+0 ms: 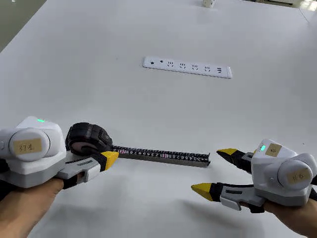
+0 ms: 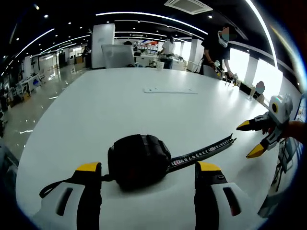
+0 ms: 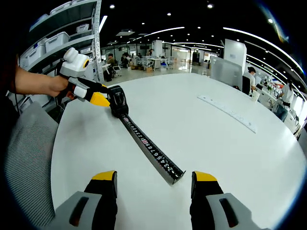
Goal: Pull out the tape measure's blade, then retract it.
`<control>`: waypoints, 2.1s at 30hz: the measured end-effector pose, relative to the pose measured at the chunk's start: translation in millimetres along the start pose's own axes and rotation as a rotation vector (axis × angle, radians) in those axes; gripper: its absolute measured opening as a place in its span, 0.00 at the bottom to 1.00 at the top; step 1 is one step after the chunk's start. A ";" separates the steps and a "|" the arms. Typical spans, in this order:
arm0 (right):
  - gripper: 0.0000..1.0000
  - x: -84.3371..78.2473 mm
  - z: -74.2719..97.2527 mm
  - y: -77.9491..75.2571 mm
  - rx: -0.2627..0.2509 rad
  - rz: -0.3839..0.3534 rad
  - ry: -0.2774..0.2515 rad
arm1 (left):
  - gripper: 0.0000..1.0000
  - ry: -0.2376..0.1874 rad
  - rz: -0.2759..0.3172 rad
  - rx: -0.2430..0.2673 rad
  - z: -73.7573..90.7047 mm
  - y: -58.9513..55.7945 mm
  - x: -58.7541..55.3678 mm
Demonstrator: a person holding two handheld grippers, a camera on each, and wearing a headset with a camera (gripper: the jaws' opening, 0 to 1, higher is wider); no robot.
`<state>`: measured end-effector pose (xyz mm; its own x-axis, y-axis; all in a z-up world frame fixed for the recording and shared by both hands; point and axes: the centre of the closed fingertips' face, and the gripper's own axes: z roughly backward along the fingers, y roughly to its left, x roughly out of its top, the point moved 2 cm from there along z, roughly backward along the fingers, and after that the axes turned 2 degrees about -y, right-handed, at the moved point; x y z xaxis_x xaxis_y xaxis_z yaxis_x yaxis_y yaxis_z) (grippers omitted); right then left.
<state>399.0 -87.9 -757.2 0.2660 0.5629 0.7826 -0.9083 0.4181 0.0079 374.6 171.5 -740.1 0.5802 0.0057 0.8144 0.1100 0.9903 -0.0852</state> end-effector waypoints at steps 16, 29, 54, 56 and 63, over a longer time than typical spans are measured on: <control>0.42 -3.4 -11.8 -16.4 0.048 0.090 0.058 | 0.66 0.033 0.036 0.048 -8.1 5.9 0.6; 0.26 -7.9 -20.2 -32.6 0.109 0.160 0.122 | 0.60 0.053 0.057 0.063 -16.4 10.1 3.7; 0.13 -16.2 -30.9 -32.3 0.222 0.212 0.194 | 0.58 0.068 0.091 0.082 -23.6 13.8 4.0; 0.12 -16.8 -30.4 -32.9 0.225 0.201 0.191 | 0.58 0.068 0.095 0.085 -24.1 14.0 4.2; 0.11 -16.4 -30.6 -32.9 0.232 0.195 0.187 | 0.59 0.073 0.101 0.094 -26.5 14.7 3.8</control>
<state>434.4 -89.1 -789.3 0.1156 0.7459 0.6559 -0.9912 0.1295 0.0275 399.9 182.4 -753.4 0.6421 0.0993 0.7601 -0.0259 0.9938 -0.1079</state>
